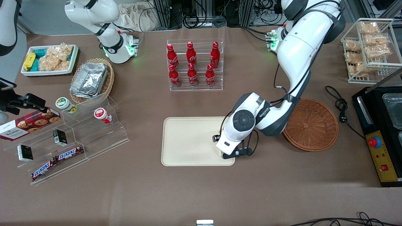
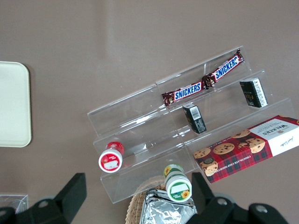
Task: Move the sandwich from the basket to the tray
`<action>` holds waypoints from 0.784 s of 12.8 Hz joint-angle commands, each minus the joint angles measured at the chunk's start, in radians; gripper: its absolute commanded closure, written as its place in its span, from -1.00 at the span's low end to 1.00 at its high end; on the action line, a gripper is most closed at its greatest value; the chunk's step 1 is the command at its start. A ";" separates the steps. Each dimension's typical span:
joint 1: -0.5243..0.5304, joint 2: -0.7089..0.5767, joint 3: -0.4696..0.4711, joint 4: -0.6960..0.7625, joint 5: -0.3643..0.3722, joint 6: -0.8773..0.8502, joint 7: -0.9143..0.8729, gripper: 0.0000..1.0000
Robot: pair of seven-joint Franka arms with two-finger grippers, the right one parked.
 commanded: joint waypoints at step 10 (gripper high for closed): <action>0.283 -0.670 -0.003 -0.649 -0.034 0.053 0.072 -0.95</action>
